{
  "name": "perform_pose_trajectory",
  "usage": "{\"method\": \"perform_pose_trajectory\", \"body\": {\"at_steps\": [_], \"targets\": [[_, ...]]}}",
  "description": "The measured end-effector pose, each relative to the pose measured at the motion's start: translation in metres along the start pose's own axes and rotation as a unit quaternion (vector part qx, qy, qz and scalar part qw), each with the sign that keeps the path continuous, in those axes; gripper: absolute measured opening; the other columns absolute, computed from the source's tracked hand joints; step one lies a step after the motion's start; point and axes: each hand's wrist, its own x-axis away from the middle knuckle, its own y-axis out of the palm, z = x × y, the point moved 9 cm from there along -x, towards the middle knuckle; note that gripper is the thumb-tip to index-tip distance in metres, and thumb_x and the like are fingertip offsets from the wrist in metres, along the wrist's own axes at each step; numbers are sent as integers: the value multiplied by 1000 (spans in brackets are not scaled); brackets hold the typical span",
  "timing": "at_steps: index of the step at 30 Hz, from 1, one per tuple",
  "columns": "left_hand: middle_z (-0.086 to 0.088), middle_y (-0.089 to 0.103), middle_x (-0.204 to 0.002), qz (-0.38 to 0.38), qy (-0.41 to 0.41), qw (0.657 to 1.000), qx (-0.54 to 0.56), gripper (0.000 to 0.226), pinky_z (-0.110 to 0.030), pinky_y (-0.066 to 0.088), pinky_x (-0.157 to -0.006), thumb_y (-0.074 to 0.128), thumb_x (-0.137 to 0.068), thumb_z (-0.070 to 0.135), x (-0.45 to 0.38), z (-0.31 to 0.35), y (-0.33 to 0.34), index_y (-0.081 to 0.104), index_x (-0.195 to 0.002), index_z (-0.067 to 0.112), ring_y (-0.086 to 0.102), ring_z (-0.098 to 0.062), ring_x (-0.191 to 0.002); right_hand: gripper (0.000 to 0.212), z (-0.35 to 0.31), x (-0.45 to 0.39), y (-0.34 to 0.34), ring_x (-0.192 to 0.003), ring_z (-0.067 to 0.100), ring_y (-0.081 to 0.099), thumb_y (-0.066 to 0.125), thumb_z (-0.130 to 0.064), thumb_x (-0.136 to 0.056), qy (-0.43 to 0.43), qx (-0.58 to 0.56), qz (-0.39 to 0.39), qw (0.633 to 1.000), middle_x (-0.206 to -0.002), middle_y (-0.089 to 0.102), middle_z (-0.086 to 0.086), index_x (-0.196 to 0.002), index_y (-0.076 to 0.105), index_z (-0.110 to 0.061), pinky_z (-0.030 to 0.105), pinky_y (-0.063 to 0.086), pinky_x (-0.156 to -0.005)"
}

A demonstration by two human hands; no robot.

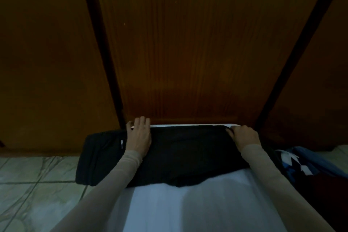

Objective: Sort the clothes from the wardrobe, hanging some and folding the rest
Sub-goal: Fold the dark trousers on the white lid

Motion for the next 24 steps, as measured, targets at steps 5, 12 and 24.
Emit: {"method": "perform_pose_trajectory", "body": {"at_steps": [5, 12, 24], "targets": [[-5, 34, -144, -49, 133, 977, 157, 46, -33, 22, -111, 40, -97, 24, 12, 69, -10, 31, -141, 17, 31, -19, -132, 42, 5, 10, 0, -94, 20, 59, 32, -43, -100, 2, -40, -6, 999, -102, 63, 7, -107, 61, -13, 31, 48, -79], [3, -5, -158, -183, 251, 938, 157, 56, -42, -9, -116, 21, -98, 52, 51, 150, 36, 10, -149, 30, -5, -12, -145, 35, 13, 35, 4, -92, 19, 60, 36, -42, -98, 9, -31, -13, 999, -101, 63, 5, -104, 59, -16, 28, 46, -74], [2, -23, -155, -231, 315, 911, 130, 87, -35, -21, -108, -11, -67, 72, 79, 147, 38, -14, -146, 34, -28, -7, -133, 67, 41, 73, 28, -145, 22, 3, 30, -53, -97, 45, -80, -118, 989, -157, 10, 5, -149, 14, -13, 47, 5, -116]]}}
